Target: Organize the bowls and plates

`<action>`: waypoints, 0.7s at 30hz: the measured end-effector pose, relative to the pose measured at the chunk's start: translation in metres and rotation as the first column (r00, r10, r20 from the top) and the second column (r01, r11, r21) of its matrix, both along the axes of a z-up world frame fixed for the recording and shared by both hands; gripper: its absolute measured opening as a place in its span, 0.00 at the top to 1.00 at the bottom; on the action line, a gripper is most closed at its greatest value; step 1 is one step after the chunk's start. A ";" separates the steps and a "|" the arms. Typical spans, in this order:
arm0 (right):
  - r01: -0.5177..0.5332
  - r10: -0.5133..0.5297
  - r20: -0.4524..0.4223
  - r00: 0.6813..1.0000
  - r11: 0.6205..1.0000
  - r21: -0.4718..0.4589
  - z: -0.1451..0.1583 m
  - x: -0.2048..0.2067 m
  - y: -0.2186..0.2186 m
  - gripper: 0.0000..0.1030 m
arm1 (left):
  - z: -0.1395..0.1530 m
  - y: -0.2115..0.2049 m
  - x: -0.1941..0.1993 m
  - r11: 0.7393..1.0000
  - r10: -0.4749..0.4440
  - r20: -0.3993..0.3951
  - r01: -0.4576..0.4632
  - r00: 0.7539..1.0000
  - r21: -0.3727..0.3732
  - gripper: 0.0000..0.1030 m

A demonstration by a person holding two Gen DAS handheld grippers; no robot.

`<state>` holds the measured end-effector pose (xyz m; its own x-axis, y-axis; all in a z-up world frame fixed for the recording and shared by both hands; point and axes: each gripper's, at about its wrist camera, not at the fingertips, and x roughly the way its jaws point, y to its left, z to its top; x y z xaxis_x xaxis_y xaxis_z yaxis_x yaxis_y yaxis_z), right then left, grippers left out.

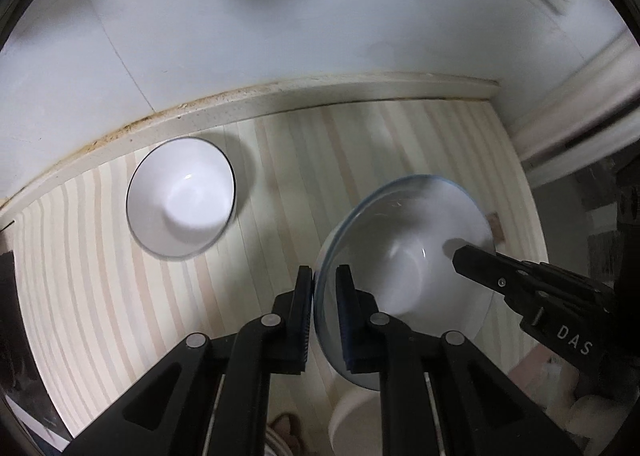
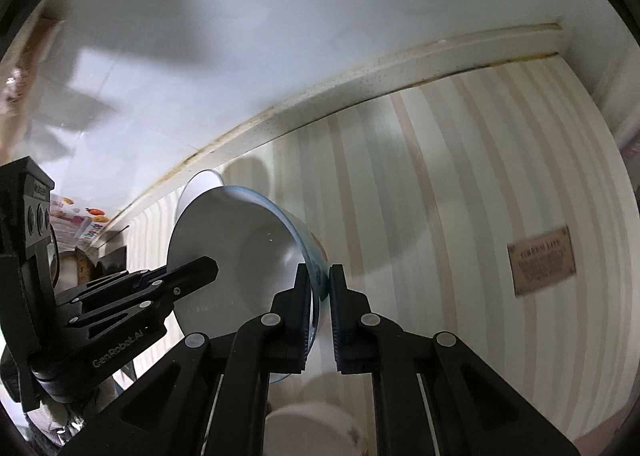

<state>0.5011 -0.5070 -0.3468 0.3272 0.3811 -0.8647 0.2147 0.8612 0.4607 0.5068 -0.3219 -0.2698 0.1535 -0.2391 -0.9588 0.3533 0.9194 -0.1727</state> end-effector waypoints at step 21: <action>0.040 -0.036 -0.113 0.993 0.999 0.030 -0.020 -0.164 0.024 0.90 | -0.040 0.018 -0.115 0.992 -0.111 -0.110 0.118 0.988 0.054 0.90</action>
